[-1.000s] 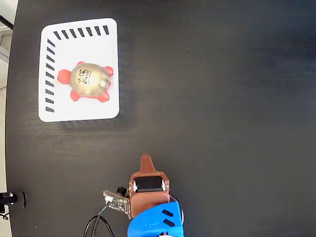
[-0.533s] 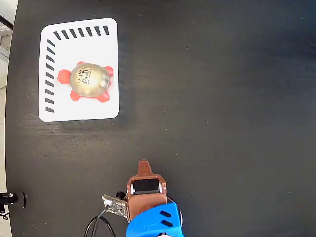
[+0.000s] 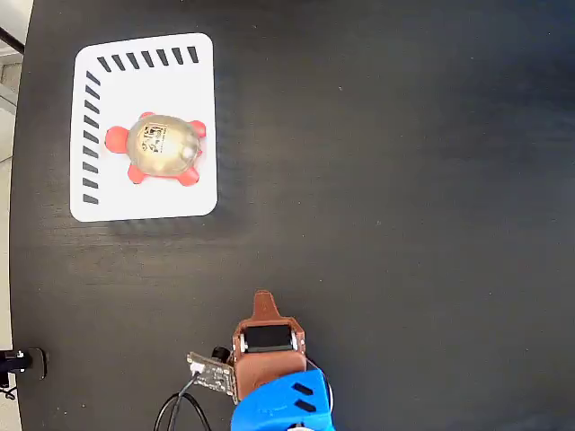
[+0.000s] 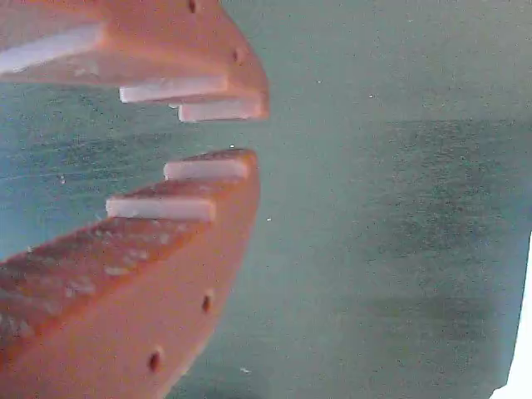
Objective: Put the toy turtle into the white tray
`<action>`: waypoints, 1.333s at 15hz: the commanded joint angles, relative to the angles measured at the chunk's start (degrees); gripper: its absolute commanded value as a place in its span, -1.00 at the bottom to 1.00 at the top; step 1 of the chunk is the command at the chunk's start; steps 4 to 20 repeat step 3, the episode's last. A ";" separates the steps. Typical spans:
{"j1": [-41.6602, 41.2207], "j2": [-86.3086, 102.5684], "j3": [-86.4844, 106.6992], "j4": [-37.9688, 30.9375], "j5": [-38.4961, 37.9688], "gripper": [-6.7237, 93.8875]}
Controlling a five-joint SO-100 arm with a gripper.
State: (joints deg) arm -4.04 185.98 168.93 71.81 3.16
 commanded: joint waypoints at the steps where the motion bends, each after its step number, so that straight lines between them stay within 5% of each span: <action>1: -0.88 0.18 -1.32 0.97 0.79 -0.84; 20: -0.88 0.18 -1.32 0.97 0.79 -0.84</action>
